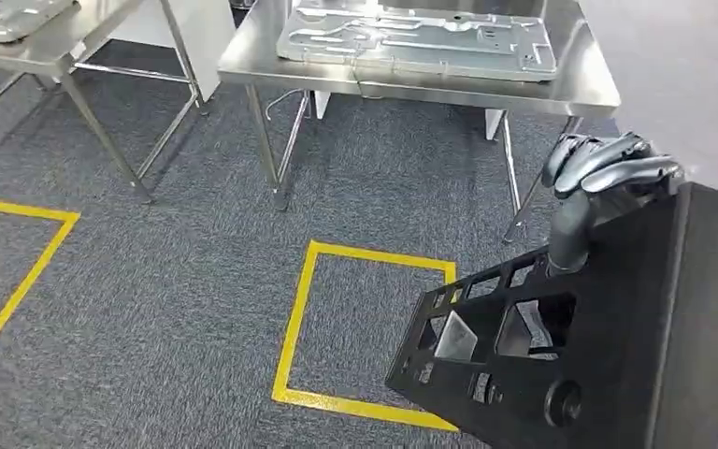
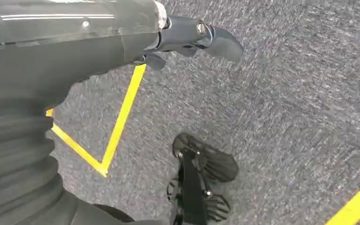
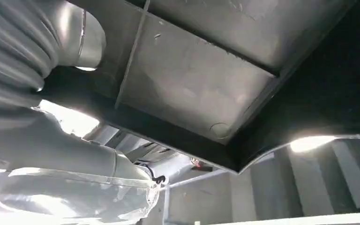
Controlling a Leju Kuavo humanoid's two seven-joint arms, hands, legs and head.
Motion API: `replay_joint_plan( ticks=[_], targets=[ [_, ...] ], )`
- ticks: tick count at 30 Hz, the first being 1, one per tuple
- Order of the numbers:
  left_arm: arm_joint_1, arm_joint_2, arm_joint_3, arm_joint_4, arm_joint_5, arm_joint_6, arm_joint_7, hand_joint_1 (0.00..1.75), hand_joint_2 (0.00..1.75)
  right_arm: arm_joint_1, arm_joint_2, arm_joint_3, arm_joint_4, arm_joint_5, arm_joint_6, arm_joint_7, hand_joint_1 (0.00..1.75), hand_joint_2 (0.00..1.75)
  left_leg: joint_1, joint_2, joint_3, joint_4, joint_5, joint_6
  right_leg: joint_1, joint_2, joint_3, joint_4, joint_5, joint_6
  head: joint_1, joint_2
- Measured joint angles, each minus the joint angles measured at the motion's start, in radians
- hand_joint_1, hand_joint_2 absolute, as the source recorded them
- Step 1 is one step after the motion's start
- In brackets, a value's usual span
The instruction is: Take the parts from the cabinet and place them on the table.
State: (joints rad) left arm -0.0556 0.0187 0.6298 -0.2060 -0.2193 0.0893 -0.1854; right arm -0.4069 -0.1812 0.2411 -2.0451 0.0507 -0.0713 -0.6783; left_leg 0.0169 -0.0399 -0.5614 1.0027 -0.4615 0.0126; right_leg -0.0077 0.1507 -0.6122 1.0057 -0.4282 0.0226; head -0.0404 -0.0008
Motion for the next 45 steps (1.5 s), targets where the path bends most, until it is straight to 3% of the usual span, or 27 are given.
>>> replay_joint_plan(
  ticks=[2, 3, 5, 6, 7, 8, 10, 11, 15, 17, 18, 20, 21, 22, 23, 25, 27, 30, 32, 35, 36, 37, 38, 40, 41, 42, 45],
  targets=[
    [-0.006, -0.002, 0.000, 0.000, 0.000, 0.000, 0.000, 0.00, 1.75, -0.003, 0.000, 0.000, 0.000, -0.001, -0.001, 0.000, 1.75, 1.75, -0.001, 0.021, 0.003, -0.007, 0.005, 0.007, 0.005, -0.111, -0.015, 0.041, -0.033, 0.006, 0.000, 0.000],
    [-0.004, -0.002, 0.000, 0.000, 0.000, 0.000, 0.000, 0.00, 1.75, -0.005, 0.000, 0.001, 0.001, -0.002, -0.001, 0.000, 1.75, 1.75, -0.002, 0.033, 0.002, -0.007, 0.003, 0.013, 0.002, -0.135, -0.048, 0.110, -0.073, 0.010, 0.000, 0.000],
    [0.002, -0.002, 0.000, 0.000, -0.001, -0.001, 0.001, 0.00, 1.75, -0.003, 0.000, 0.003, 0.003, -0.002, -0.002, 0.000, 1.75, 1.75, -0.004, 0.060, 0.001, -0.006, 0.001, 0.015, -0.003, -0.142, -0.125, 0.269, -0.139, 0.014, 0.000, 0.000],
    [0.005, -0.002, 0.000, 0.000, -0.002, -0.002, 0.002, 0.00, 1.75, -0.002, 0.000, 0.003, 0.006, -0.002, -0.002, 0.000, 1.75, 1.75, -0.005, 0.071, 0.001, -0.006, 0.000, 0.015, -0.006, -0.143, -0.145, 0.308, -0.142, 0.017, 0.000, 0.000],
    [0.006, -0.003, 0.000, 0.000, -0.002, -0.003, 0.006, 0.00, 1.75, 0.001, 0.001, 0.005, 0.008, 0.000, -0.004, 0.000, 1.75, 1.75, -0.004, 0.076, 0.002, -0.006, -0.001, 0.013, -0.008, -0.145, -0.137, 0.292, -0.123, 0.018, 0.000, 0.000],
    [0.005, -0.003, 0.000, 0.000, -0.003, -0.005, 0.008, 0.00, 1.75, 0.004, 0.001, 0.005, 0.008, 0.001, -0.007, 0.000, 1.75, 1.75, -0.004, 0.084, 0.003, -0.005, -0.003, 0.010, -0.010, -0.148, -0.102, 0.230, -0.084, 0.019, 0.000, 0.000],
    [0.000, -0.004, -0.002, 0.000, -0.012, -0.008, 0.012, 0.00, 1.75, 0.006, 0.001, 0.006, 0.008, 0.004, -0.012, 0.002, 1.75, 1.75, -0.005, 0.093, 0.009, -0.004, -0.007, 0.004, -0.012, -0.166, -0.003, 0.052, -0.011, 0.013, 0.000, 0.000],
    [-0.001, -0.004, -0.003, 0.000, -0.014, -0.013, 0.014, 0.00, 1.75, 0.005, 0.001, 0.006, 0.008, 0.004, -0.016, 0.002, 1.75, 1.75, -0.012, 0.095, 0.008, -0.001, -0.010, -0.001, -0.006, -0.180, 0.022, 0.003, -0.022, 0.009, 0.000, 0.000],
    [-0.002, -0.005, -0.005, 0.000, -0.023, -0.026, 0.016, 0.00, 1.75, 0.017, 0.001, 0.006, 0.008, 0.007, -0.024, 0.003, 1.75, 1.75, -0.011, 0.106, 0.012, -0.003, -0.013, -0.025, -0.001, -0.164, 0.017, 0.002, -0.018, -0.015, 0.000, 0.000],
    [-0.003, -0.005, -0.005, 0.000, -0.027, -0.027, 0.013, 0.00, 1.75, 0.018, 0.002, 0.006, 0.005, 0.008, -0.029, 0.004, 1.75, 1.75, -0.005, 0.074, -0.004, 0.040, -0.044, -0.036, -0.007, -0.161, 0.025, -0.005, -0.016, -0.027, 0.000, 0.000],
    [-0.002, -0.005, -0.006, 0.000, -0.029, -0.027, 0.013, 0.00, 1.75, 0.019, 0.003, 0.006, 0.005, 0.008, -0.031, 0.004, 1.75, 1.75, -0.004, 0.062, -0.038, 0.111, -0.083, -0.038, -0.006, -0.160, 0.025, -0.005, -0.018, -0.035, 0.000, 0.000],
    [0.002, -0.004, -0.006, 0.000, -0.032, -0.029, 0.012, 0.00, 1.75, 0.027, 0.004, 0.006, 0.005, 0.012, -0.035, 0.004, 1.75, 1.75, -0.004, 0.052, -0.127, 0.284, -0.149, -0.043, -0.003, -0.151, 0.025, -0.005, -0.019, -0.039, 0.000, 0.000],
    [0.005, -0.004, -0.006, 0.000, -0.034, -0.030, 0.011, 0.00, 1.75, 0.031, 0.005, 0.006, 0.005, 0.013, -0.037, 0.004, 1.75, 1.75, -0.004, 0.051, -0.155, 0.327, -0.151, -0.044, -0.002, -0.146, 0.026, -0.004, -0.020, -0.040, 0.000, 0.000],
    [0.006, -0.004, -0.006, 0.000, -0.035, -0.030, 0.011, 0.00, 1.75, 0.035, 0.006, 0.006, 0.005, 0.014, -0.037, 0.003, 1.75, 1.75, -0.004, 0.051, -0.157, 0.319, -0.127, -0.043, -0.001, -0.141, 0.029, -0.004, -0.022, -0.039, 0.000, 0.000],
    [0.006, -0.004, -0.006, 0.000, -0.036, -0.029, 0.011, 0.00, 1.75, 0.036, 0.006, 0.006, 0.005, 0.016, -0.037, 0.002, 1.75, 1.75, -0.004, 0.051, -0.138, 0.268, -0.086, -0.041, -0.001, -0.136, 0.034, -0.004, -0.024, -0.038, 0.000, 0.000],
    [0.006, -0.003, -0.006, 0.000, -0.038, -0.024, 0.011, 0.00, 1.75, 0.036, 0.006, 0.006, 0.005, 0.018, -0.038, 0.000, 1.75, 1.75, -0.004, 0.046, -0.055, 0.083, 0.015, -0.030, -0.001, -0.130, 0.047, -0.003, -0.032, -0.033, 0.000, 0.000],
    [0.004, -0.001, -0.006, 0.000, -0.039, -0.023, 0.011, 0.00, 1.75, 0.037, 0.006, 0.006, 0.005, 0.019, -0.039, -0.003, 1.75, 1.75, -0.008, 0.036, -0.020, 0.004, 0.009, -0.016, 0.006, -0.122, 0.044, 0.003, -0.039, -0.023, 0.000, 0.000],
    [0.004, 0.000, -0.006, 0.000, -0.045, -0.022, 0.010, 0.00, 1.75, 0.043, 0.006, 0.006, 0.005, 0.021, -0.043, -0.005, 1.75, 1.75, -0.012, 0.037, -0.023, 0.008, 0.008, -0.002, 0.003, -0.120, 0.044, -0.002, -0.039, -0.006, 0.000, 0.000],
    [0.002, 0.000, -0.006, 0.000, -0.049, -0.023, 0.008, 0.00, 1.75, 0.044, 0.007, 0.006, 0.000, 0.021, -0.049, -0.007, 1.75, 1.75, -0.005, 0.041, -0.011, -0.005, 0.012, 0.010, 0.001, -0.133, 0.036, 0.030, -0.060, 0.004, 0.000, 0.000],
    [0.002, 0.000, -0.006, 0.000, -0.055, -0.024, 0.007, 0.00, 1.75, 0.051, 0.007, 0.005, -0.004, 0.021, -0.053, -0.008, 1.75, 1.75, -0.006, 0.043, -0.006, -0.005, 0.000, 0.020, -0.005, -0.138, -0.090, 0.260, -0.155, 0.014, 0.000, 0.000],
    [0.003, 0.000, -0.006, 0.000, -0.055, -0.024, 0.007, 0.00, 1.75, 0.057, 0.006, 0.005, -0.004, 0.021, -0.054, -0.009, 1.75, 1.75, -0.006, 0.043, -0.002, -0.005, -0.006, 0.020, -0.006, -0.139, -0.127, 0.316, -0.161, 0.016, 0.000, 0.000],
    [0.004, 0.000, -0.006, 0.000, -0.055, -0.023, 0.007, 0.00, 1.75, 0.063, 0.006, 0.005, -0.004, 0.021, -0.054, -0.011, 1.75, 1.75, -0.006, 0.043, 0.005, -0.005, -0.011, 0.019, -0.008, -0.140, -0.138, 0.317, -0.139, 0.018, 0.000, 0.000],
    [0.005, 0.001, -0.006, 0.000, -0.055, -0.023, 0.007, 0.00, 1.75, 0.065, 0.006, 0.005, -0.004, 0.021, -0.054, -0.013, 1.75, 1.75, -0.006, 0.043, 0.014, -0.005, -0.018, 0.016, -0.009, -0.141, -0.124, 0.274, -0.098, 0.019, 0.000, 0.000],
    [0.004, 0.000, -0.006, 0.000, -0.055, -0.022, 0.007, 0.00, 1.75, 0.065, 0.006, 0.005, -0.006, 0.020, -0.053, -0.015, 1.75, 1.75, -0.006, 0.044, 0.039, -0.005, -0.033, 0.010, -0.011, -0.152, -0.043, 0.091, 0.010, 0.016, 0.000, 0.000],
    [0.005, 0.001, -0.006, 0.000, -0.055, -0.021, 0.008, 0.00, 1.75, 0.065, 0.006, 0.005, -0.006, 0.020, -0.053, -0.016, 1.75, 1.75, -0.006, 0.045, 0.043, -0.006, -0.042, 0.005, -0.009, -0.163, -0.010, 0.027, 0.016, 0.012, 0.000, 0.000],
    [0.002, 0.001, -0.006, 0.000, -0.055, -0.021, 0.007, 0.00, 1.75, 0.064, 0.007, 0.005, -0.006, 0.020, -0.053, -0.017, 1.75, 1.75, -0.012, 0.045, 0.048, -0.001, -0.050, -0.004, 0.001, -0.165, -0.003, 0.006, -0.002, 0.007, 0.000, 0.000],
    [0.002, 0.002, -0.006, 0.000, -0.055, -0.021, 0.008, 0.00, 1.75, 0.065, 0.006, 0.005, -0.009, 0.020, -0.051, -0.018, 1.75, 1.75, -0.010, 0.053, 0.060, -0.012, -0.060, -0.019, 0.005, -0.154, -0.003, 0.014, -0.015, -0.015, 0.000, 0.000]
  ],
)
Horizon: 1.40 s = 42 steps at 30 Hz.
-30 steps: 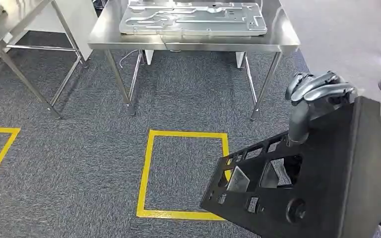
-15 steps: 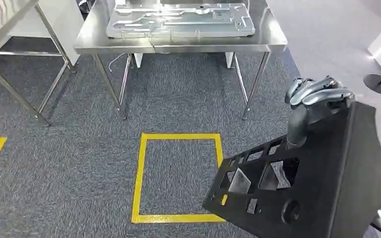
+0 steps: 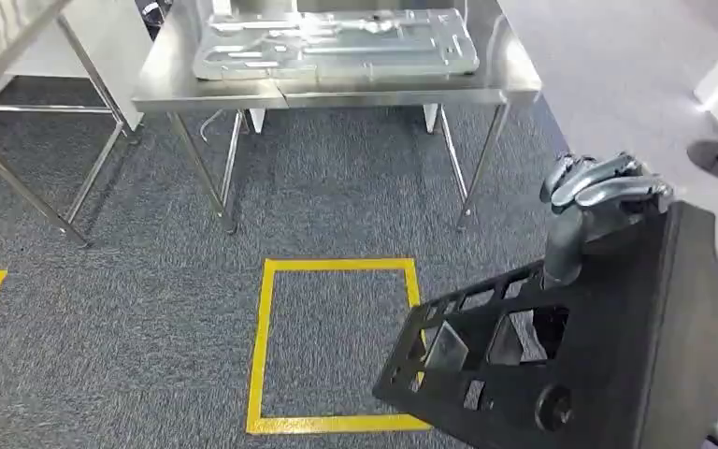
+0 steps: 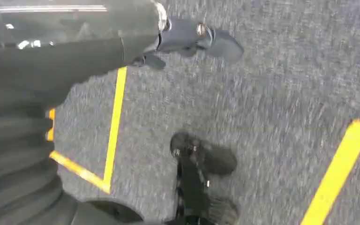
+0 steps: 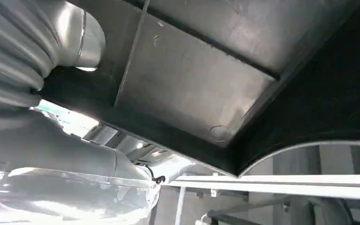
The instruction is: Take the parts from the cabinet and place them on the table.
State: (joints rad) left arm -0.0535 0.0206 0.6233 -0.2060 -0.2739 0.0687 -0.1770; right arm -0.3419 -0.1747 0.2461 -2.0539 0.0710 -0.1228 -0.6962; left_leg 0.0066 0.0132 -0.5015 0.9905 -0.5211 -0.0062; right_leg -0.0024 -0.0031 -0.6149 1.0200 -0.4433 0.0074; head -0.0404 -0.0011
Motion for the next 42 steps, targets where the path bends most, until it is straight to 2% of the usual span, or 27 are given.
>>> replay_joint_plan(
  ticks=[2, 3, 5, 6, 7, 8, 10, 11, 13, 15, 17, 19, 21, 22, 23, 24, 26, 27, 28, 31, 33, 37, 38, 39, 40, 41, 42],
  targets=[
    [-0.005, 0.000, 0.000, -0.001, 0.000, 0.000, -0.002, 0.00, 1.75, -0.001, 0.000, 0.000, -0.004, 0.000, 0.001, 0.000, 1.75, 1.75, 0.004, 0.002, 0.009, 0.020, -0.016, -0.010, -0.008, 0.004, 0.029, -0.016, -0.007, -0.015, 0.000, 0.000],
    [-0.006, 0.001, 0.000, -0.001, 0.000, -0.001, -0.002, 0.00, 1.75, -0.006, 0.000, 0.000, -0.005, -0.001, 0.002, -0.003, 1.75, 1.75, 0.004, -0.002, -0.022, 0.083, -0.038, -0.012, -0.009, 0.002, 0.040, -0.017, -0.016, -0.023, -0.001, 0.000],
    [-0.005, 0.002, 0.000, -0.001, -0.001, -0.001, -0.002, 0.00, 1.75, -0.003, 0.000, 0.000, -0.005, -0.001, 0.002, -0.003, 1.75, 1.75, 0.004, -0.004, -0.130, 0.256, -0.089, -0.017, -0.007, 0.004, 0.058, -0.017, -0.034, -0.028, -0.001, 0.000],
    [-0.002, 0.002, 0.000, -0.001, -0.001, -0.001, -0.002, 0.00, 1.75, -0.003, 0.000, 0.000, -0.005, -0.001, 0.002, -0.002, 1.75, 1.75, 0.004, -0.004, -0.180, 0.320, -0.096, -0.018, -0.006, 0.007, 0.068, -0.017, -0.043, -0.029, -0.001, 0.000],
    [0.002, 0.002, 0.000, -0.001, -0.001, -0.001, -0.001, 0.00, 1.75, -0.002, 0.000, 0.000, -0.005, -0.002, 0.002, -0.002, 1.75, 1.75, 0.004, -0.004, -0.214, 0.342, -0.079, -0.018, -0.005, 0.012, 0.080, -0.017, -0.053, -0.028, -0.001, 0.000],
    [0.005, 0.002, 0.000, -0.001, 0.000, -0.001, -0.001, 0.00, 1.75, -0.002, 0.000, 0.000, -0.005, -0.002, 0.002, -0.002, 1.75, 1.75, 0.004, -0.004, -0.221, 0.309, -0.031, -0.015, -0.004, 0.015, 0.097, -0.017, -0.066, -0.027, -0.001, 0.000],
    [0.006, 0.003, 0.000, -0.001, -0.001, -0.001, -0.001, 0.00, 1.75, -0.003, 0.000, 0.000, -0.005, -0.002, 0.002, -0.002, 1.75, 1.75, 0.003, -0.004, -0.178, 0.145, 0.105, -0.004, -0.003, 0.018, 0.135, -0.017, -0.093, -0.024, -0.001, 0.000],
    [0.006, 0.003, 0.000, -0.001, -0.001, -0.001, -0.002, 0.00, 1.75, -0.002, 0.000, 0.000, -0.005, -0.002, 0.002, -0.002, 1.75, 1.75, -0.001, -0.006, -0.158, 0.073, 0.142, 0.004, -0.003, 0.017, 0.147, -0.018, -0.107, -0.021, -0.001, 0.000],
    [0.006, 0.006, 0.000, -0.001, -0.001, 0.000, -0.002, 0.00, 1.75, -0.003, 0.000, 0.000, -0.004, -0.002, 0.002, -0.002, 1.75, 1.75, -0.011, -0.009, -0.127, 0.045, 0.101, 0.018, -0.003, 0.022, 0.151, -0.026, -0.115, -0.005, -0.001, 0.000],
    [0.005, 0.007, 0.000, -0.001, -0.001, 0.000, -0.003, 0.00, 1.75, -0.002, 0.000, 0.000, -0.004, -0.002, 0.001, -0.001, 1.75, 1.75, -0.012, -0.009, -0.123, 0.030, 0.093, 0.027, -0.002, 0.020, 0.159, -0.027, -0.103, 0.008, 0.000, 0.000],
    [0.008, 0.006, 0.000, -0.001, -0.001, 0.000, -0.003, 0.00, 1.75, -0.002, 0.000, -0.002, -0.006, -0.003, 0.000, -0.001, 1.75, 1.75, -0.003, -0.011, -0.086, 0.003, 0.089, 0.037, -0.005, 0.016, 0.148, 0.016, -0.092, 0.019, 0.000, 0.000],
    [0.006, 0.006, 0.000, -0.001, -0.001, 0.000, -0.005, 0.00, 1.75, -0.006, 0.000, -0.004, -0.005, -0.007, 0.000, -0.002, 1.75, 1.75, -0.002, -0.012, -0.062, -0.010, 0.078, 0.045, -0.005, 0.014, 0.061, 0.146, -0.110, 0.026, 0.000, 0.000],
    [0.006, 0.006, 0.000, -0.001, 0.000, 0.000, -0.004, 0.00, 1.75, -0.003, 0.000, -0.005, -0.005, -0.011, 0.001, -0.001, 1.75, 1.75, -0.002, -0.013, -0.044, -0.011, 0.060, 0.045, -0.010, 0.014, -0.040, 0.260, -0.177, 0.032, 0.000, 0.000],
    [0.008, 0.006, 0.000, -0.001, 0.001, 0.002, -0.004, 0.00, 1.75, -0.003, 0.000, -0.005, -0.004, -0.014, 0.002, -0.001, 1.75, 1.75, -0.002, -0.013, -0.033, -0.011, 0.051, 0.044, -0.012, 0.013, -0.069, 0.274, -0.190, 0.036, 0.000, 0.000],
    [0.009, 0.006, 0.001, -0.001, 0.001, 0.002, -0.005, 0.00, 1.75, -0.003, 0.000, -0.005, -0.004, -0.015, 0.002, -0.001, 1.75, 1.75, -0.001, -0.013, -0.019, -0.010, 0.040, 0.042, -0.014, 0.012, -0.081, 0.255, -0.178, 0.035, 0.000, 0.000],
    [0.009, 0.005, 0.001, -0.001, 0.001, 0.003, -0.005, 0.00, 1.75, -0.003, 0.000, -0.005, -0.004, -0.015, 0.002, -0.001, 1.75, 1.75, 0.001, -0.014, -0.002, -0.010, 0.028, 0.039, -0.016, 0.010, -0.075, 0.201, -0.138, 0.035, 0.000, 0.000],
    [0.010, 0.004, 0.002, -0.001, 0.000, 0.003, -0.009, 0.00, 1.75, -0.003, 0.000, -0.005, -0.004, -0.015, 0.000, -0.001, 1.75, 1.75, 0.002, -0.014, 0.026, -0.012, 0.002, 0.030, -0.021, 0.002, -0.039, 0.038, 0.008, 0.039, 0.000, 0.000],
    [0.010, 0.004, 0.004, -0.001, -0.001, 0.003, -0.011, 0.00, 1.75, -0.001, 0.000, -0.006, -0.001, -0.015, -0.002, -0.001, 1.75, 1.75, 0.000, -0.013, 0.044, -0.005, -0.011, 0.024, -0.019, -0.008, -0.041, -0.004, 0.064, 0.035, 0.000, 0.000],
    [0.008, 0.004, 0.004, -0.001, -0.002, 0.002, -0.014, 0.00, 1.75, 0.001, 0.000, -0.007, -0.001, -0.014, -0.004, 0.000, 1.75, 1.75, -0.001, -0.015, 0.041, -0.010, -0.018, 0.017, -0.011, -0.009, -0.040, -0.003, 0.031, 0.021, 0.002, 0.000],
    [0.006, 0.004, 0.004, -0.001, -0.007, -0.002, -0.015, 0.00, 1.75, 0.004, -0.001, -0.013, -0.005, -0.013, -0.011, -0.001, 1.75, 1.75, 0.000, -0.010, 0.064, -0.004, -0.021, -0.002, -0.011, 0.004, -0.018, -0.006, 0.028, -0.004, -0.001, 0.000],
    [0.001, 0.002, 0.004, -0.001, -0.011, -0.003, -0.016, 0.00, 1.75, 0.006, -0.002, -0.015, -0.013, -0.008, -0.017, -0.001, 1.75, 1.75, 0.005, -0.009, 0.025, 0.090, -0.016, -0.006, -0.011, 0.002, 0.015, -0.014, 0.013, -0.020, -0.001, 0.000],
    [0.000, 0.002, 0.004, -0.001, -0.012, -0.003, -0.016, 0.00, 1.75, 0.006, -0.002, -0.015, -0.013, -0.008, -0.018, -0.001, 1.75, 1.75, 0.006, -0.009, 0.011, 0.113, -0.018, -0.007, -0.011, 0.002, 0.018, -0.014, 0.011, -0.022, -0.001, 0.000],
    [-0.001, 0.001, 0.004, -0.001, -0.012, -0.003, -0.015, 0.00, 1.75, 0.006, -0.002, -0.016, -0.014, -0.006, -0.019, -0.002, 1.75, 1.75, 0.006, -0.009, -0.011, 0.145, -0.024, -0.008, -0.010, 0.002, 0.021, -0.014, 0.008, -0.024, -0.001, 0.000],
    [-0.001, 0.001, 0.004, -0.001, -0.011, -0.003, -0.015, 0.00, 1.75, 0.009, -0.002, -0.016, -0.014, -0.003, -0.020, -0.002, 1.75, 1.75, 0.006, -0.009, -0.066, 0.223, -0.049, -0.011, -0.009, 0.003, 0.029, -0.014, 0.000, -0.027, -0.001, 0.000],
    [0.004, 0.001, 0.004, -0.001, -0.012, -0.003, -0.015, 0.00, 1.75, 0.012, -0.002, -0.016, -0.013, -0.003, -0.023, -0.001, 1.75, 1.75, 0.005, -0.009, -0.164, 0.322, -0.135, -0.014, -0.005, 0.010, 0.053, -0.014, -0.022, -0.030, -0.001, 0.000],
    [0.007, 0.000, 0.004, -0.001, -0.012, -0.003, -0.014, 0.00, 1.75, 0.012, -0.002, -0.017, -0.013, -0.003, -0.024, -0.001, 1.75, 1.75, 0.005, -0.009, -0.179, 0.268, -0.118, -0.008, -0.002, 0.015, 0.079, -0.014, -0.041, -0.029, -0.001, 0.000],
    [0.007, 0.000, 0.005, -0.001, -0.012, -0.003, -0.013, 0.00, 1.75, 0.010, -0.002, -0.018, -0.012, -0.003, -0.027, -0.001, 1.75, 1.75, 0.004, -0.009, -0.167, 0.203, -0.069, -0.002, -0.001, 0.015, 0.094, -0.014, -0.051, -0.028, -0.001, 0.000]
  ],
)
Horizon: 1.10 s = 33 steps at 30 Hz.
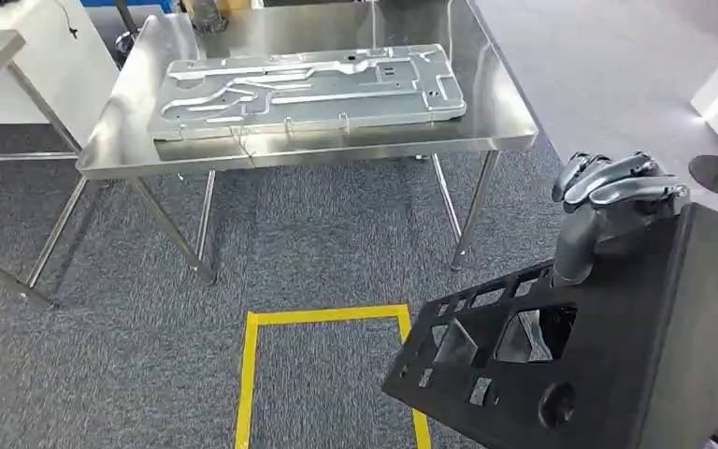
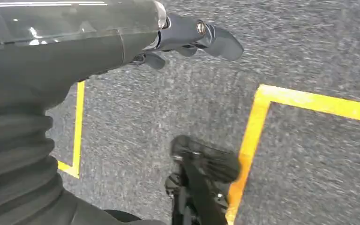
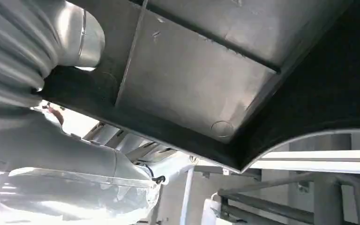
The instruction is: Take the parts from the cabinet and place them on the table.
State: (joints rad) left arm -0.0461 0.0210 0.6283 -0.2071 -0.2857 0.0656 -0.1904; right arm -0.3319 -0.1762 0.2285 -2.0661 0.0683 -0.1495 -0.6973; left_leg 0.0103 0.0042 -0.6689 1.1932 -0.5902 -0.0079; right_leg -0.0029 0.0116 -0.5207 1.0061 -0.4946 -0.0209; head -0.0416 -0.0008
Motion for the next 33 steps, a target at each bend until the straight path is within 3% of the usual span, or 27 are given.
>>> replay_joint_plan(
  ticks=[2, 4, 6, 7, 8, 10, 11, 13, 14, 15, 16, 17, 18, 19, 20, 21, 23, 24, 25, 27, 28, 29, 30, 31, 32, 33],
  targets=[
    [0.001, 0.001, 0.001, 0.000, -0.002, 0.000, 0.001, 0.00, 1.75, -0.014, 0.000, -0.001, 0.007, 0.000, -0.008, 0.000, 1.75, 1.75, -0.011, 0.001, 0.031, -0.152, 0.160, 0.025, 0.000, -0.001, 0.020, -0.003, -0.020, 0.003, 0.000, 0.000],
    [0.003, 0.003, 0.002, 0.000, -0.007, 0.002, 0.002, 0.00, 1.75, -0.055, 0.000, -0.006, 0.033, -0.007, -0.013, 0.005, 1.75, 1.75, -0.018, -0.011, 0.034, -0.154, 0.128, 0.030, 0.004, 0.009, 0.029, -0.004, -0.036, 0.019, 0.000, 0.000],
    [0.000, 0.003, 0.002, 0.000, -0.015, -0.003, 0.000, 0.00, 1.75, -0.111, 0.000, -0.015, 0.058, -0.029, -0.007, 0.032, 1.75, 1.75, -0.016, -0.010, 0.050, -0.178, 0.150, 0.043, 0.004, 0.012, 0.036, 0.013, -0.014, 0.035, 0.000, 0.000],
    [-0.001, 0.003, 0.002, 0.000, -0.020, -0.007, -0.001, 0.00, 1.75, -0.150, 0.000, -0.018, 0.074, -0.038, -0.001, 0.050, 1.75, 1.75, -0.010, -0.010, 0.072, -0.184, 0.165, 0.048, 0.005, 0.011, 0.035, 0.023, -0.023, 0.039, 0.000, 0.000],
    [-0.004, 0.002, 0.002, 0.000, -0.024, -0.011, -0.002, 0.00, 1.75, -0.193, 0.000, -0.022, 0.094, -0.048, 0.003, 0.070, 1.75, 1.75, -0.010, -0.009, 0.082, -0.187, 0.162, 0.048, 0.003, 0.003, 0.030, 0.052, -0.033, 0.044, 0.000, 0.000],
    [-0.015, 0.002, 0.002, 0.000, -0.032, -0.016, -0.002, 0.00, 1.75, -0.279, 0.000, -0.024, 0.133, -0.053, 0.009, 0.107, 1.75, 1.75, -0.009, -0.009, 0.088, -0.187, 0.156, 0.054, -0.001, -0.001, -0.059, 0.187, -0.076, 0.054, 0.001, 0.000],
    [-0.020, 0.002, 0.002, 0.000, -0.036, -0.016, 0.000, 0.00, 1.75, -0.321, 0.001, -0.024, 0.162, -0.051, 0.007, 0.128, 1.75, 1.75, -0.009, -0.009, 0.090, -0.187, 0.150, 0.053, -0.004, -0.001, -0.112, 0.255, -0.113, 0.060, 0.000, 0.000],
    [-0.022, 0.000, 0.002, 0.000, -0.041, -0.016, 0.003, 0.00, 1.75, -0.386, 0.002, -0.021, 0.207, -0.042, 0.003, 0.167, 1.75, 1.75, -0.008, -0.012, 0.103, -0.187, 0.138, 0.051, -0.010, -0.003, -0.174, 0.303, -0.154, 0.064, 0.000, 0.000],
    [-0.021, -0.002, 0.002, 0.000, -0.042, -0.016, 0.004, 0.00, 1.75, -0.413, 0.004, -0.020, 0.218, -0.040, 0.002, 0.174, 1.75, 1.75, -0.006, -0.014, 0.113, -0.186, 0.129, 0.050, -0.013, -0.005, -0.175, 0.268, -0.139, 0.063, 0.000, 0.000],
    [-0.022, -0.003, 0.002, 0.000, -0.043, -0.016, 0.004, 0.00, 1.75, -0.440, 0.007, -0.016, 0.239, -0.033, 0.000, 0.183, 1.75, 1.75, -0.006, -0.015, 0.126, -0.186, 0.120, 0.047, -0.016, -0.006, -0.162, 0.199, -0.095, 0.067, 0.000, 0.000],
    [-0.023, -0.004, 0.002, 0.000, -0.043, -0.016, 0.004, 0.00, 1.75, -0.462, 0.010, -0.014, 0.251, -0.032, -0.001, 0.187, 1.75, 1.75, -0.005, -0.016, 0.139, -0.186, 0.110, 0.045, -0.018, -0.008, -0.141, 0.118, -0.029, 0.066, 0.000, 0.000],
    [-0.023, -0.005, 0.002, 0.000, -0.043, -0.017, 0.004, 0.00, 1.75, -0.478, 0.011, -0.012, 0.260, -0.030, -0.002, 0.192, 1.75, 1.75, -0.005, -0.017, 0.140, -0.187, 0.101, 0.040, -0.020, -0.011, -0.124, 0.038, 0.058, 0.062, 0.001, 0.000],
    [-0.026, -0.005, 0.002, 0.000, -0.044, -0.018, 0.004, 0.00, 1.75, -0.490, 0.011, -0.010, 0.274, -0.025, -0.007, 0.197, 1.75, 1.75, -0.007, -0.020, 0.155, -0.177, 0.090, 0.033, -0.016, -0.016, -0.127, 0.016, 0.089, 0.059, 0.000, 0.000],
    [-0.026, -0.005, 0.002, 0.000, -0.045, -0.019, 0.005, 0.00, 1.75, -0.509, 0.015, -0.005, 0.287, -0.015, -0.012, 0.217, 1.75, 1.75, -0.008, -0.022, 0.152, -0.183, 0.083, 0.023, -0.011, -0.017, -0.122, 0.018, 0.073, 0.048, 0.002, 0.000],
    [-0.026, -0.005, 0.002, 0.000, -0.048, -0.018, 0.007, 0.00, 1.75, -0.532, 0.021, 0.000, 0.302, -0.007, -0.016, 0.232, 1.75, 1.75, -0.008, -0.020, 0.155, -0.191, 0.078, 0.017, -0.010, -0.015, -0.121, 0.017, 0.084, 0.040, 0.001, 0.000],
    [-0.027, -0.006, 0.002, 0.000, -0.051, -0.018, 0.010, 0.00, 1.75, -0.571, 0.028, 0.007, 0.319, 0.007, -0.021, 0.255, 1.75, 1.75, -0.011, -0.019, 0.158, -0.170, 0.091, 0.009, -0.013, -0.011, -0.118, 0.012, 0.080, 0.034, 0.001, 0.000],
    [-0.032, -0.005, 0.002, 0.000, -0.051, -0.013, 0.013, 0.00, 1.75, -0.642, 0.045, 0.021, 0.356, 0.024, -0.031, 0.286, 1.75, 1.75, -0.005, -0.013, 0.138, -0.119, 0.097, 0.001, -0.016, -0.007, -0.092, 0.005, 0.071, 0.019, 0.001, 0.000],
    [-0.034, -0.006, 0.002, 0.000, -0.051, -0.013, 0.013, 0.00, 1.75, -0.673, 0.056, 0.029, 0.376, 0.027, -0.032, 0.291, 1.75, 1.75, -0.005, -0.012, 0.102, -0.058, 0.093, -0.003, -0.016, -0.009, -0.082, 0.005, 0.061, 0.012, 0.001, 0.000],
    [-0.033, -0.008, 0.002, 0.000, -0.050, -0.012, 0.013, 0.00, 1.75, -0.693, 0.066, 0.039, 0.396, 0.030, -0.032, 0.298, 1.75, 1.75, -0.004, -0.012, 0.057, 0.008, 0.074, -0.009, -0.016, -0.008, -0.073, 0.005, 0.053, 0.008, 0.001, 0.000],
    [-0.027, -0.009, 0.003, 0.000, -0.043, -0.010, 0.013, 0.00, 1.75, -0.704, 0.082, 0.056, 0.425, 0.031, -0.035, 0.302, 1.75, 1.75, 0.000, -0.012, -0.034, 0.123, 0.002, -0.016, -0.012, -0.008, -0.051, 0.004, 0.031, 0.005, 0.001, 0.000],
    [-0.021, -0.010, 0.005, 0.000, -0.042, -0.009, 0.013, 0.00, 1.75, -0.704, 0.089, 0.063, 0.438, 0.031, -0.037, 0.302, 1.75, 1.75, 0.001, -0.012, -0.061, 0.135, -0.010, -0.016, -0.011, -0.006, -0.037, 0.004, 0.021, 0.005, 0.001, 0.000],
    [-0.016, -0.011, 0.007, 0.000, -0.040, -0.009, 0.012, 0.00, 1.75, -0.706, 0.096, 0.069, 0.449, 0.031, -0.040, 0.302, 1.75, 1.75, 0.001, -0.012, -0.069, 0.111, -0.004, -0.015, -0.011, -0.005, -0.023, 0.005, 0.009, 0.006, 0.001, 0.000],
    [-0.013, -0.012, 0.009, 0.000, -0.040, -0.008, 0.011, 0.00, 1.75, -0.709, 0.102, 0.074, 0.459, 0.031, -0.043, 0.302, 1.75, 1.75, 0.001, -0.012, -0.062, 0.055, 0.024, -0.012, -0.011, -0.005, -0.007, 0.005, -0.003, 0.008, 0.001, 0.000],
    [-0.012, -0.013, 0.011, 0.000, -0.040, -0.008, 0.011, 0.00, 1.75, -0.710, 0.107, 0.077, 0.465, 0.031, -0.045, 0.301, 1.75, 1.75, 0.001, -0.011, -0.045, -0.019, 0.073, -0.010, -0.011, -0.006, 0.011, 0.005, -0.017, 0.011, 0.001, 0.000],
    [-0.010, -0.013, 0.014, 0.000, -0.040, -0.008, 0.010, 0.00, 1.75, -0.713, 0.111, 0.079, 0.471, 0.031, -0.046, 0.301, 1.75, 1.75, 0.001, -0.010, -0.026, -0.100, 0.147, -0.004, -0.011, -0.008, 0.027, 0.004, -0.031, 0.014, 0.001, 0.000],
    [-0.006, -0.013, 0.017, 0.000, -0.039, -0.006, 0.010, 0.00, 1.75, -0.716, 0.114, 0.082, 0.481, 0.031, -0.046, 0.301, 1.75, 1.75, -0.003, -0.008, -0.020, -0.168, 0.246, 0.005, -0.007, -0.009, 0.037, 0.005, -0.045, 0.018, 0.001, 0.000]
  ],
)
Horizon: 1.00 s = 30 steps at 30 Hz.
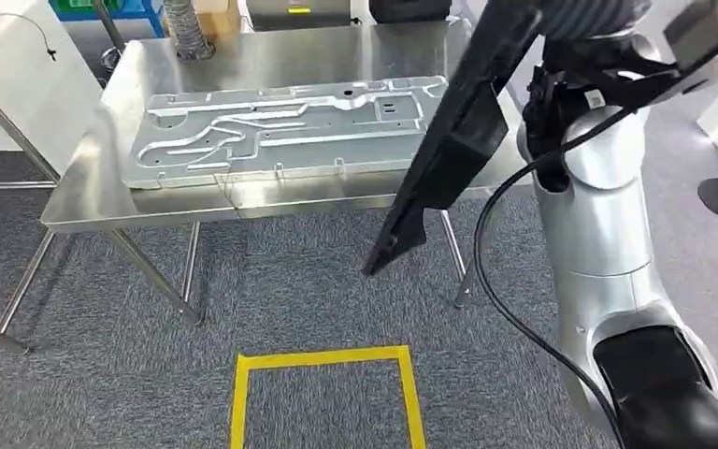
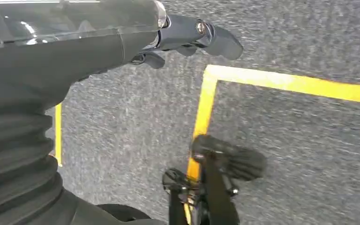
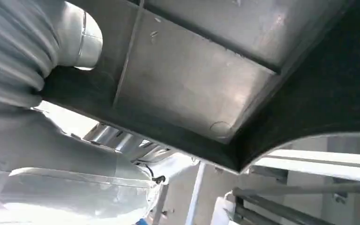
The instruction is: Take the parts from the cabinet and place them on the table.
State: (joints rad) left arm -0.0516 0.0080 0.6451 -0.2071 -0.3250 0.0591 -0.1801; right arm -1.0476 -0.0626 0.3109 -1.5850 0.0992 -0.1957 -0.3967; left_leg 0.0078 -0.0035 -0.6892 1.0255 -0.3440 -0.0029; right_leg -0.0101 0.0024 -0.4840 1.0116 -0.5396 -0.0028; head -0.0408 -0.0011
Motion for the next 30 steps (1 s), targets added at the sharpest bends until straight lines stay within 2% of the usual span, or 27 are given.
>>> replay_joint_plan(
  ticks=[1, 3, 5, 6, 7, 9, 10, 11, 12, 13, 14, 15, 16, 17, 18, 19, 20, 21, 22, 23, 24, 25, 26, 27, 28, 29, 30],
  targets=[
    [-0.001, 0.000, 0.003, 0.000, 0.002, 0.003, 0.000, 0.00, 1.75, -0.003, 0.003, 0.006, 0.012, 0.000, 0.000, -0.003, 1.75, 1.75, -0.005, 0.001, 0.005, 0.008, -0.033, 0.003, 0.001, 0.004, 0.005, -0.007, -0.007, 0.008, 0.000, 0.000],
    [0.000, -0.002, 0.003, 0.000, 0.002, 0.005, -0.003, 0.00, 1.75, -0.004, 0.007, 0.010, 0.020, 0.001, -0.003, -0.003, 1.75, 1.75, -0.004, -0.001, 0.016, -0.004, -0.029, 0.015, 0.002, 0.003, 0.020, -0.009, -0.005, 0.023, 0.001, 0.000],
    [-0.001, -0.003, 0.003, 0.000, -0.001, 0.005, -0.005, 0.00, 1.75, -0.005, 0.008, 0.011, 0.026, 0.003, -0.006, -0.008, 1.75, 1.75, 0.001, -0.003, 0.043, -0.016, -0.035, 0.025, -0.001, 0.003, 0.005, 0.031, 0.010, 0.033, 0.001, 0.000],
    [-0.001, -0.004, 0.004, 0.000, -0.001, 0.005, -0.005, 0.00, 1.75, -0.005, 0.008, 0.011, 0.032, 0.003, -0.009, -0.011, 1.75, 1.75, 0.000, -0.004, 0.055, -0.019, -0.043, 0.032, -0.002, 0.003, -0.028, 0.091, 0.023, 0.036, 0.001, 0.000],
    [-0.002, -0.004, 0.004, 0.000, -0.001, 0.004, -0.006, 0.00, 1.75, -0.004, 0.010, 0.013, 0.036, 0.003, -0.012, -0.016, 1.75, 1.75, 0.000, -0.004, 0.064, -0.020, -0.053, 0.037, -0.002, 0.003, -0.080, 0.163, 0.016, 0.037, 0.001, 0.000],
    [-0.002, -0.004, 0.004, 0.000, -0.004, 0.003, -0.006, 0.00, 1.75, 0.011, 0.009, 0.013, 0.043, 0.004, -0.021, -0.019, 1.75, 1.75, 0.000, -0.006, 0.088, -0.021, -0.076, 0.038, -0.002, 0.003, -0.176, 0.273, -0.055, 0.038, 0.001, 0.000],
    [-0.001, -0.004, 0.004, 0.000, -0.005, 0.002, -0.006, 0.00, 1.75, 0.020, 0.009, 0.013, 0.047, 0.006, -0.024, -0.023, 1.75, 1.75, 0.000, -0.007, 0.102, -0.021, -0.088, 0.038, -0.002, 0.003, -0.210, 0.291, -0.094, 0.037, 0.001, 0.000],
    [0.001, -0.004, 0.005, 0.000, -0.007, 0.000, -0.006, 0.00, 1.75, 0.029, 0.009, 0.013, 0.050, 0.007, -0.026, -0.024, 1.75, 1.75, 0.000, -0.009, 0.120, -0.021, -0.103, 0.038, -0.002, 0.003, -0.230, 0.278, -0.114, 0.037, 0.001, 0.000],
    [0.002, -0.004, 0.005, 0.000, -0.010, -0.002, -0.006, 0.00, 1.75, 0.037, 0.009, 0.013, 0.053, 0.008, -0.029, -0.025, 1.75, 1.75, -0.001, -0.012, 0.142, -0.021, -0.119, 0.037, -0.002, 0.003, -0.235, 0.233, -0.104, 0.037, 0.001, 0.000],
    [0.001, -0.004, 0.006, 0.000, -0.011, -0.003, -0.006, 0.00, 1.75, 0.040, 0.009, 0.013, 0.056, 0.009, -0.031, -0.026, 1.75, 1.75, -0.004, -0.013, 0.163, -0.021, -0.134, 0.037, -0.002, 0.003, -0.230, 0.171, -0.059, 0.035, 0.001, 0.000],
    [0.001, -0.005, 0.006, 0.000, -0.012, -0.005, -0.006, 0.00, 1.75, 0.042, 0.008, 0.012, 0.059, 0.009, -0.033, -0.027, 1.75, 1.75, -0.006, -0.013, 0.183, -0.021, -0.151, 0.035, 0.001, 0.003, -0.222, 0.093, 0.035, 0.027, 0.001, 0.000],
    [0.004, -0.007, 0.006, 0.001, -0.013, -0.006, -0.006, 0.00, 1.75, 0.045, 0.008, 0.012, 0.063, 0.009, -0.036, -0.027, 1.75, 1.75, -0.006, -0.014, 0.190, -0.022, -0.165, 0.032, 0.006, 0.000, -0.221, 0.022, 0.164, 0.016, 0.001, 0.000],
    [-0.001, -0.011, 0.006, 0.002, -0.013, -0.008, -0.006, 0.00, 1.75, 0.048, 0.007, 0.012, 0.066, 0.010, -0.039, -0.032, 1.75, 1.75, -0.010, -0.019, 0.204, -0.013, -0.180, 0.026, 0.013, 0.003, -0.225, 0.005, 0.194, 0.014, 0.001, 0.000],
    [-0.005, -0.010, 0.007, 0.002, -0.015, -0.008, -0.006, 0.00, 1.75, 0.052, 0.007, 0.011, 0.069, 0.011, -0.040, -0.029, 1.75, 1.75, -0.009, -0.018, 0.208, -0.020, -0.196, 0.019, 0.017, 0.005, -0.216, 0.011, 0.186, 0.008, -0.002, 0.000],
    [-0.005, -0.010, 0.007, 0.003, -0.016, -0.008, -0.006, 0.00, 1.75, 0.053, 0.008, 0.011, 0.068, 0.012, -0.043, -0.029, 1.75, 1.75, -0.008, -0.018, 0.231, -0.014, -0.191, 0.013, 0.017, 0.007, -0.207, 0.003, 0.180, 0.002, 0.000, 0.000],
    [-0.006, -0.010, 0.008, 0.002, -0.016, -0.007, -0.006, 0.00, 1.75, 0.048, 0.006, 0.010, 0.069, 0.013, -0.047, -0.031, 1.75, 1.75, -0.008, -0.017, 0.231, -0.012, -0.183, 0.007, 0.016, 0.006, -0.195, 0.000, 0.171, -0.007, 0.000, 0.000],
    [-0.008, -0.008, 0.008, 0.002, -0.016, -0.006, -0.006, 0.00, 1.75, 0.045, 0.006, 0.010, 0.068, 0.013, -0.051, -0.034, 1.75, 1.75, -0.007, -0.016, 0.219, 0.012, -0.183, 0.005, 0.008, 0.008, -0.176, -0.008, 0.170, -0.011, -0.001, 0.000],
    [-0.010, -0.011, 0.008, 0.002, -0.016, -0.007, -0.006, 0.00, 1.75, 0.045, 0.006, 0.010, 0.069, 0.013, -0.053, -0.035, 1.75, 1.75, -0.006, -0.013, 0.195, 0.066, -0.166, 0.001, 0.008, 0.007, -0.161, -0.012, 0.162, -0.017, -0.001, 0.000],
    [-0.011, -0.013, 0.009, 0.002, -0.016, -0.007, -0.006, 0.00, 1.75, 0.047, 0.007, 0.010, 0.069, 0.013, -0.055, -0.036, 1.75, 1.75, -0.004, -0.011, 0.151, 0.135, -0.161, -0.005, 0.008, 0.007, -0.150, -0.014, 0.152, -0.022, -0.001, 0.000],
    [-0.011, -0.013, 0.010, 0.002, -0.016, -0.006, -0.006, 0.00, 1.75, 0.052, 0.007, 0.011, 0.069, 0.014, -0.057, -0.036, 1.75, 1.75, -0.001, -0.010, 0.095, 0.209, -0.182, -0.010, 0.007, 0.007, -0.138, -0.014, 0.139, -0.023, -0.001, 0.000],
    [-0.009, -0.012, 0.011, 0.002, -0.017, -0.006, -0.006, 0.00, 1.75, 0.059, 0.006, 0.012, 0.070, 0.014, -0.062, -0.037, 1.75, 1.75, 0.001, -0.009, 0.047, 0.260, -0.228, -0.017, 0.007, 0.008, -0.124, -0.014, 0.125, -0.023, -0.001, 0.000],
    [-0.006, -0.012, 0.011, 0.002, -0.022, -0.006, -0.007, 0.00, 1.75, 0.066, 0.006, 0.012, 0.071, 0.014, -0.070, -0.041, 1.75, 1.75, 0.003, -0.008, 0.010, 0.284, -0.278, -0.019, 0.006, 0.009, -0.109, -0.014, 0.111, -0.023, 0.000, 0.000],
    [-0.004, -0.012, 0.011, 0.002, -0.023, -0.006, -0.008, 0.00, 1.75, 0.071, 0.006, 0.012, 0.074, 0.011, -0.077, -0.047, 1.75, 1.75, 0.005, -0.006, -0.012, 0.279, -0.307, -0.019, 0.005, 0.010, -0.092, -0.014, 0.098, -0.021, -0.001, 0.000],
    [-0.002, -0.012, 0.011, 0.002, -0.023, -0.007, -0.008, 0.00, 1.75, 0.074, 0.006, 0.012, 0.077, 0.009, -0.081, -0.051, 1.75, 1.75, 0.006, -0.005, -0.020, 0.248, -0.307, -0.020, 0.003, 0.011, -0.074, -0.014, 0.084, -0.019, -0.001, 0.000],
    [-0.001, -0.012, 0.013, 0.002, -0.024, -0.007, -0.009, 0.00, 1.75, 0.075, 0.005, 0.012, 0.080, 0.008, -0.081, -0.055, 1.75, 1.75, 0.007, -0.003, -0.017, 0.188, -0.270, -0.021, 0.001, 0.010, -0.053, -0.014, 0.068, -0.015, -0.001, 0.000],
    [0.000, -0.012, 0.015, 0.002, -0.024, -0.007, -0.009, 0.00, 1.75, 0.075, 0.005, 0.012, 0.083, 0.008, -0.083, -0.058, 1.75, 1.75, 0.007, -0.002, -0.009, 0.117, -0.197, -0.022, 0.000, 0.010, -0.034, -0.013, 0.054, -0.012, 0.000, 0.000],
    [0.006, -0.012, 0.017, 0.003, -0.025, -0.007, -0.009, 0.00, 1.75, 0.077, 0.004, 0.012, 0.087, 0.008, -0.084, -0.058, 1.75, 1.75, 0.007, 0.000, -0.003, 0.034, -0.065, -0.018, 0.000, 0.010, -0.025, -0.016, 0.039, -0.006, 0.000, 0.000]
  ],
)
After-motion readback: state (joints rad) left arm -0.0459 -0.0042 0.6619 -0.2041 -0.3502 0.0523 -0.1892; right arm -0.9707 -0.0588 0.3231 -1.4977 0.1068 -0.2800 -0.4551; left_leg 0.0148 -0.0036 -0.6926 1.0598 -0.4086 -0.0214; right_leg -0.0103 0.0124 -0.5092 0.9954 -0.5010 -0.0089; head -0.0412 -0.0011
